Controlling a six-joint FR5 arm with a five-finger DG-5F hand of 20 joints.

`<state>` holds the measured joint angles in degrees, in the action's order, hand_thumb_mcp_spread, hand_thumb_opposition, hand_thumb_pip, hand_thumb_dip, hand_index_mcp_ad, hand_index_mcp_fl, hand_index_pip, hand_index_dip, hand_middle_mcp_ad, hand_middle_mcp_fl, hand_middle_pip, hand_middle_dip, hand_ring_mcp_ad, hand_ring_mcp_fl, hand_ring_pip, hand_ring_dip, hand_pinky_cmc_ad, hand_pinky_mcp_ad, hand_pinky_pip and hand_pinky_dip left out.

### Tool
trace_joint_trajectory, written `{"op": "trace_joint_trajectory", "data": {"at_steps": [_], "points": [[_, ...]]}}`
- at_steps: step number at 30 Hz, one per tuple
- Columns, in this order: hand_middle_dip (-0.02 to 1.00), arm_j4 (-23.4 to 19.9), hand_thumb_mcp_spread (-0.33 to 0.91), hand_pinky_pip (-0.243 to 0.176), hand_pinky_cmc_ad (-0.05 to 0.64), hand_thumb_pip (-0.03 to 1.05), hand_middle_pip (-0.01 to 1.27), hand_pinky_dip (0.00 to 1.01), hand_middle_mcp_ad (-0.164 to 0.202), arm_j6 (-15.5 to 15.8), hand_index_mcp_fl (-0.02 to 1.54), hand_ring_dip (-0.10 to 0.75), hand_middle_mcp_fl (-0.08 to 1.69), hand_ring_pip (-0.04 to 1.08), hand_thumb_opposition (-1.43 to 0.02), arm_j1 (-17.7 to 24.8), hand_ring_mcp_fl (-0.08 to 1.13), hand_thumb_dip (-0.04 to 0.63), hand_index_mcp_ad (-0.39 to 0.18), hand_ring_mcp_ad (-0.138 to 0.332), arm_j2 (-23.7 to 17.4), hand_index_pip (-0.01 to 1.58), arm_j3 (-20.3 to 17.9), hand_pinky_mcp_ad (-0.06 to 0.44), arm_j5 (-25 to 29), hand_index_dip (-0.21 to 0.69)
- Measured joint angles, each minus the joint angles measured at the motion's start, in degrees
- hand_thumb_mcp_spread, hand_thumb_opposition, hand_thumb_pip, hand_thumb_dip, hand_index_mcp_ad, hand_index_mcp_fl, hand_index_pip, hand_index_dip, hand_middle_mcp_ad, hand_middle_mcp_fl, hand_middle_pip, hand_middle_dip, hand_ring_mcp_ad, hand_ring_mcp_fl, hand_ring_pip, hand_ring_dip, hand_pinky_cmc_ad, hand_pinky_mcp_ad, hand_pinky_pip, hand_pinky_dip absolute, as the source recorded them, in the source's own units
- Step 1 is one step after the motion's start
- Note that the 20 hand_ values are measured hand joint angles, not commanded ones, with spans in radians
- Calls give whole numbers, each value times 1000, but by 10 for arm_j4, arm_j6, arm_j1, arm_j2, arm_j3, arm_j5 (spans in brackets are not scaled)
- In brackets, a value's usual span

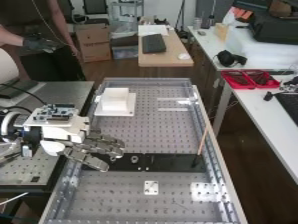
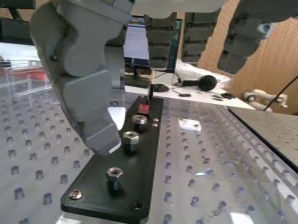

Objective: Grab the smaller nut and place it in the white container

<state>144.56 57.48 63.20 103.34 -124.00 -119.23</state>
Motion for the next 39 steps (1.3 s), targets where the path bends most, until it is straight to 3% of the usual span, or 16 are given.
{"op": "trace_joint_trajectory", "data": {"at_steps": [10,17,39], "points": [[286,6,646,-75,361,508,138,187,59,0,307,99,7,91,-869,0,0,206,-288,126,0,1539,-1,283,3,204],[286,5,574,-75,365,508,140,187,59,1,202,101,7,89,-866,1,0,206,-284,126,2,1478,-2,283,5,169],[286,8,545,-75,361,508,148,187,56,0,171,99,9,98,-885,-1,0,206,-276,126,24,1442,7,278,15,122]]}}
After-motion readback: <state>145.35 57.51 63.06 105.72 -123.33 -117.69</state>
